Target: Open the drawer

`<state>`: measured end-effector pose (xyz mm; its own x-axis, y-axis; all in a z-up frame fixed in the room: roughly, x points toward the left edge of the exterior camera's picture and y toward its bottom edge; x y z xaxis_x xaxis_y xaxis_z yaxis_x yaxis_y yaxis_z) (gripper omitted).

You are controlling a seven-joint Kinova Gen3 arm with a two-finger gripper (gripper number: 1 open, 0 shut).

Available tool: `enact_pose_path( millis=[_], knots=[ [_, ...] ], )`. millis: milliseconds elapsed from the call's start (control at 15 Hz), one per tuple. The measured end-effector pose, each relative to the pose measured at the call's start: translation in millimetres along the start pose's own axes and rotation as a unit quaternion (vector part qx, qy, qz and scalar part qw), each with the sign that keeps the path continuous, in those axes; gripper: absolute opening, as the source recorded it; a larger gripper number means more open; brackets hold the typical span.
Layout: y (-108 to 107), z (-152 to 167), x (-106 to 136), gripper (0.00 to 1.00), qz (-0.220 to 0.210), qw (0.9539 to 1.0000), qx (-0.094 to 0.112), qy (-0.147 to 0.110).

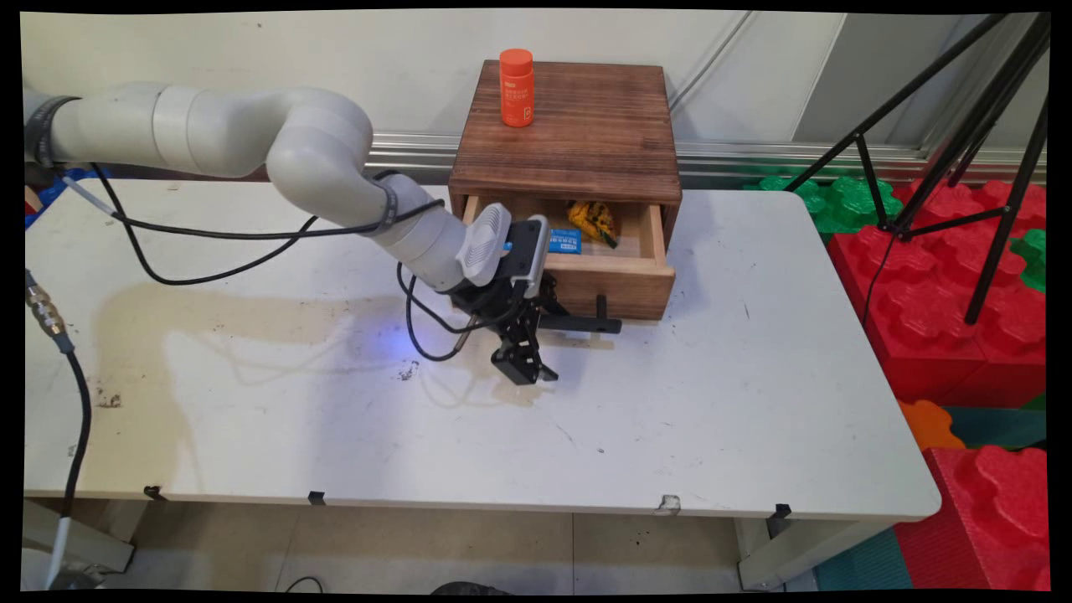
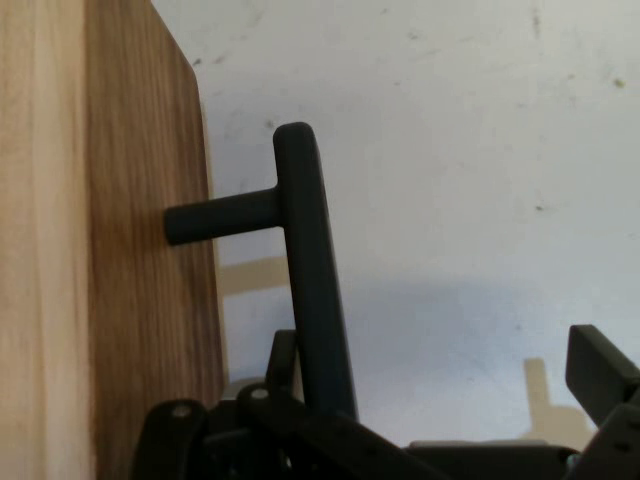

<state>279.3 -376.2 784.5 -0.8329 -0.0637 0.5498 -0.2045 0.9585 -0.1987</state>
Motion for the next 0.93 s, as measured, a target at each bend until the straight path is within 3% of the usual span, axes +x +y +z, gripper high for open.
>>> enact_pose_path(
  millis=[933],
  knots=[
    [40,-6,5,1.00,-0.003,0.9999,-0.015,0.004]
  ],
)
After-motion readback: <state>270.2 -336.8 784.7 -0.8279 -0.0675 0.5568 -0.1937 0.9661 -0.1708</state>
